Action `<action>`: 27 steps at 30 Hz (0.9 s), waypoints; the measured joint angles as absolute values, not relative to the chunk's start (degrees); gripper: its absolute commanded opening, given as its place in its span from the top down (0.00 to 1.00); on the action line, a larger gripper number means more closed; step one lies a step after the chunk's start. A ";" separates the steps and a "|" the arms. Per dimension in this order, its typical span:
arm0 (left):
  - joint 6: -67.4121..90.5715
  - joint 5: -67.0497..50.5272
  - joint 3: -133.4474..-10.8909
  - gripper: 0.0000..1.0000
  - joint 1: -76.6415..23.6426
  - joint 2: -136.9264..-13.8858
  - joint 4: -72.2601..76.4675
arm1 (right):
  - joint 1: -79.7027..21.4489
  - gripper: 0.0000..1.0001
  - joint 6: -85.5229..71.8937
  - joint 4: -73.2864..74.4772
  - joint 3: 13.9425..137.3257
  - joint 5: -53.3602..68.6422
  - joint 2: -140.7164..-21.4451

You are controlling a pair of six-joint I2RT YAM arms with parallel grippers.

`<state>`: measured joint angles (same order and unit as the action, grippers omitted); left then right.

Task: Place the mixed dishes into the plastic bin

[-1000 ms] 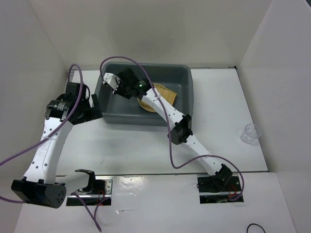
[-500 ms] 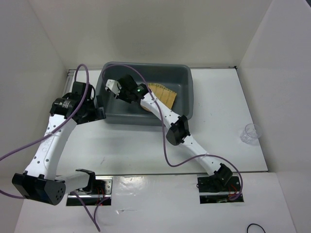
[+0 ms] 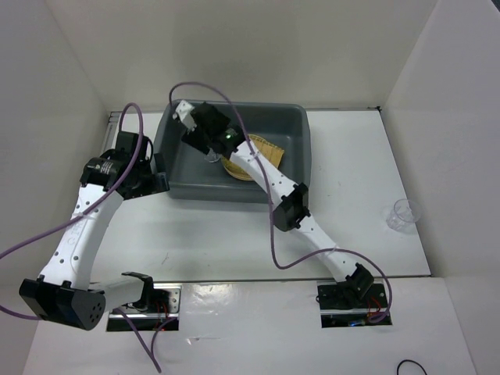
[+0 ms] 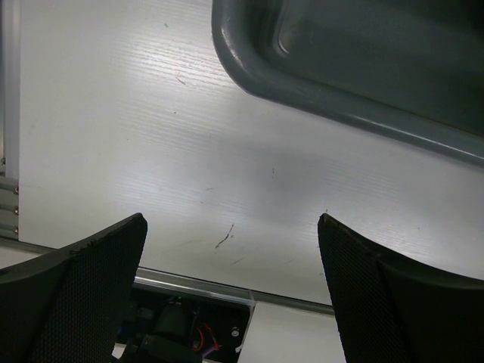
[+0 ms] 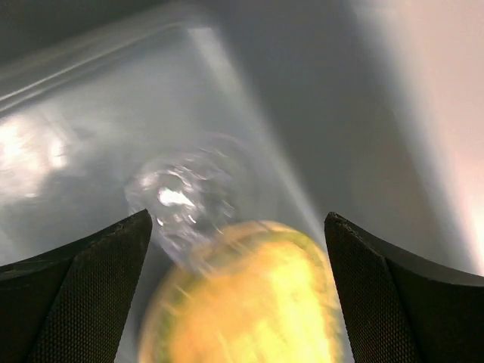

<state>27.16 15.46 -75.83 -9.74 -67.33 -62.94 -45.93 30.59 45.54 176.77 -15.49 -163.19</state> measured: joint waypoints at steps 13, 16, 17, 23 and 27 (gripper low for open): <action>27.16 16.23 -75.83 0.00 -9.74 -66.54 -62.92 | -10.57 0.01 17.12 65.34 151.06 -15.77 -114.83; 27.16 16.23 -75.83 0.00 -9.74 -66.61 -62.92 | -6.15 0.01 17.72 67.05 130.80 -11.68 -103.81; 27.16 16.23 -75.83 0.00 -9.74 -66.63 -62.92 | -4.91 0.01 18.11 65.93 121.91 -9.96 -99.68; 27.24 16.21 -75.55 0.00 -9.74 -65.49 -62.46 | 3.84 0.01 22.48 59.09 78.70 -11.51 -84.53; 27.33 15.59 -74.30 0.00 -9.74 -61.78 -62.46 | 6.28 0.01 24.99 54.78 65.49 -15.77 -74.76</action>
<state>27.33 15.59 -74.30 -9.74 -61.78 -62.46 6.28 24.99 54.78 65.49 -15.77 -74.76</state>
